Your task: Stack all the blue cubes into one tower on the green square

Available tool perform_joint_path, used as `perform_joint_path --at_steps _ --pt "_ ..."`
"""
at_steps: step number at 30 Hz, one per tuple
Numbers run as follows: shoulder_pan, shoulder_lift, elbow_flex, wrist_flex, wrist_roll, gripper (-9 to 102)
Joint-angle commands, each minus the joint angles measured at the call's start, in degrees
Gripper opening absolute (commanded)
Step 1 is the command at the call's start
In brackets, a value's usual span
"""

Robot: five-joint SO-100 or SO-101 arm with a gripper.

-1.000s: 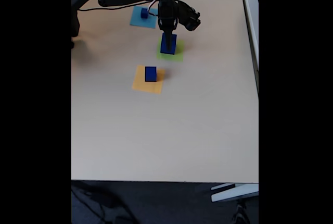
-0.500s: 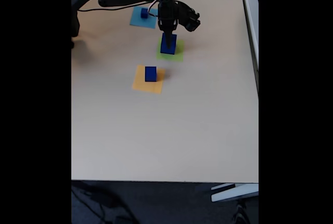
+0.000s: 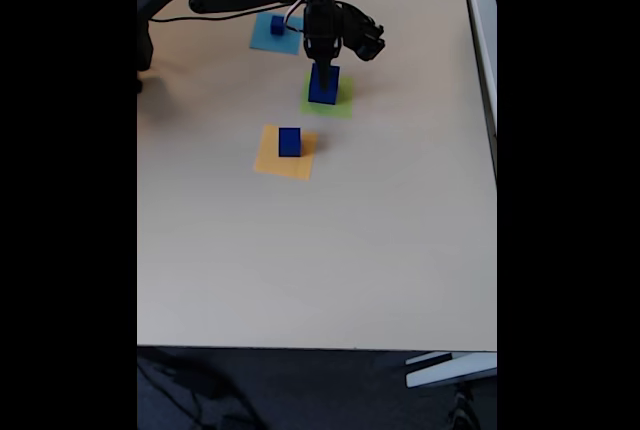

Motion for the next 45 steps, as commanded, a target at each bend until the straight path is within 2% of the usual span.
perform_joint_path --at_steps 1,14,37,45 --pt "0.6 1.0 -2.7 -0.4 -0.8 25" --pt "0.7 0.8 -2.8 -0.4 -0.9 19" --pt "0.9 0.0 -2.8 -1.0 -0.9 18" --pt "0.7 0.1 -2.7 -0.9 -0.5 10"
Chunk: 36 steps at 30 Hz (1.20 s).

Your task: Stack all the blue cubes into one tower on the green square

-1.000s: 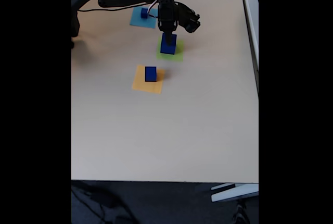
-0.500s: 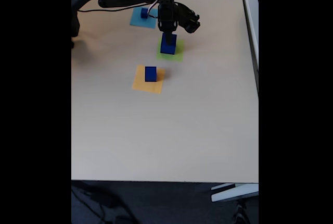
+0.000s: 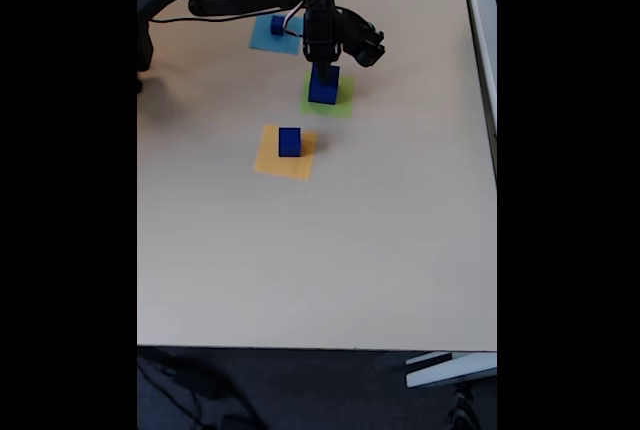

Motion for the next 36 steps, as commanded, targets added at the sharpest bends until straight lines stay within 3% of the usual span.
perform_joint_path --at_steps 1,7,11,25,36 --pt "-0.3 1.0 -2.4 -0.8 0.0 10" --pt "-0.1 1.1 -2.4 -0.8 -0.4 8" --pt "0.0 1.2 -1.9 -0.7 -0.1 0" --pt "0.0 2.8 -1.3 -0.2 -0.1 0" --pt "-2.2 17.1 9.1 3.4 3.3 0"
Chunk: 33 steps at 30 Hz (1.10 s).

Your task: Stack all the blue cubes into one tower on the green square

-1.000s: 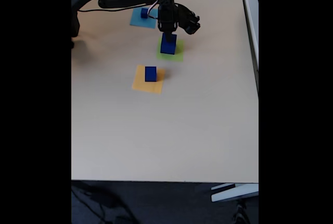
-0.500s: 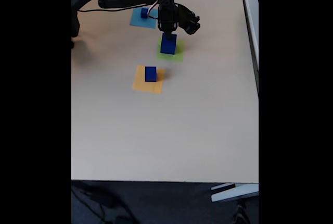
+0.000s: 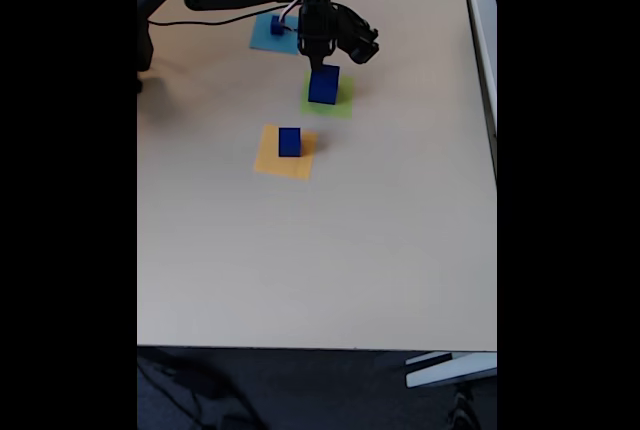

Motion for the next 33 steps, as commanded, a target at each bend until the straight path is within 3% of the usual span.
perform_joint_path --at_steps 1,9,24,33 --pt "-1.6 10.2 3.1 0.6 1.6 0" --pt "-7.9 16.3 10.0 0.4 8.5 0" --pt "-25.2 16.4 15.2 -0.2 32.0 0" --pt "-27.8 12.3 15.0 -2.5 35.2 0"
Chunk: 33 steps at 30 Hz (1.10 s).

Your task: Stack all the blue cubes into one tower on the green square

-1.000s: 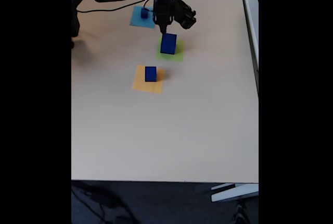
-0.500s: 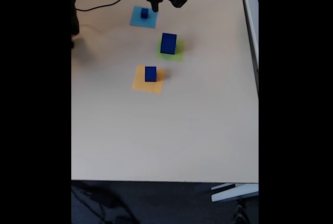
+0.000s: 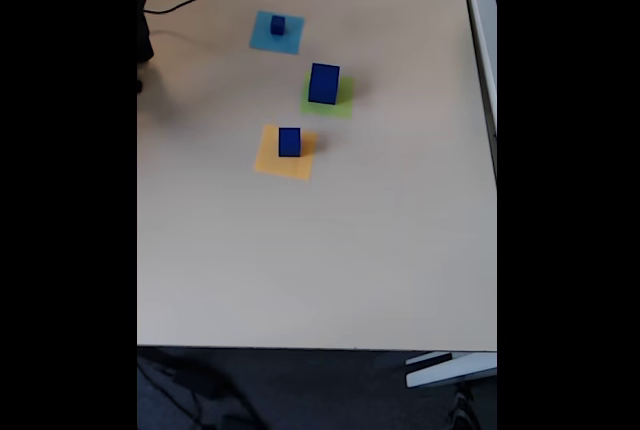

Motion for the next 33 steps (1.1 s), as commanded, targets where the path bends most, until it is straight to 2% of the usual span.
perform_joint_path --at_steps 1,12,33 --pt "0.3 0.0 -0.4 -1.3 -0.4 0" --pt "4.0 -1.7 0.8 -1.1 -4.0 0" --pt "2.8 -3.4 4.8 -1.5 -0.6 0"
